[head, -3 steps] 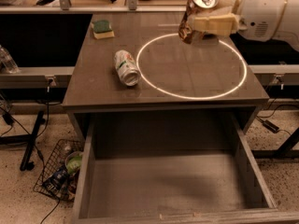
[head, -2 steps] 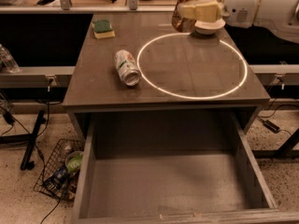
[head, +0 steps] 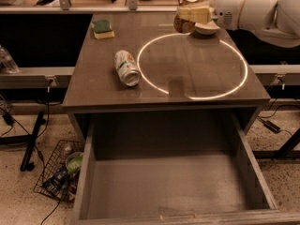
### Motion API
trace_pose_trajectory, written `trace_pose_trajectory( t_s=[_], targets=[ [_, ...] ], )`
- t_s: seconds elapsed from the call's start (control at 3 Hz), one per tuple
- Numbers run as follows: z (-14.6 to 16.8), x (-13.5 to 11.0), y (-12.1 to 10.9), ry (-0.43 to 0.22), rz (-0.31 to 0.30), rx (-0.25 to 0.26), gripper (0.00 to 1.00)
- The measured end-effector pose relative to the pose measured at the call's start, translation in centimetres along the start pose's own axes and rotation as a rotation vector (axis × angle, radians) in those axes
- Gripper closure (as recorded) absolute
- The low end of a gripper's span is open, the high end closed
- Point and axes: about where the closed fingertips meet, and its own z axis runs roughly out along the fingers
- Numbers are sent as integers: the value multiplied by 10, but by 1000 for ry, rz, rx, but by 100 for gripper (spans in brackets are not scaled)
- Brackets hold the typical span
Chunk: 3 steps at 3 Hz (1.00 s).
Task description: Pick orange can from top drawer and place on counter
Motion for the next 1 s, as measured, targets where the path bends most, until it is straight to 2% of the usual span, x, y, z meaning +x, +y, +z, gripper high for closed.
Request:
trace_pose_trajectory(
  t_s=[0.33,0.67,1.0],
  targets=[
    [12,33,-17,13,62,38,100],
    [28,68,-24,24,119,59,100],
    [45,102,-21,66,159,51,80]
  ],
)
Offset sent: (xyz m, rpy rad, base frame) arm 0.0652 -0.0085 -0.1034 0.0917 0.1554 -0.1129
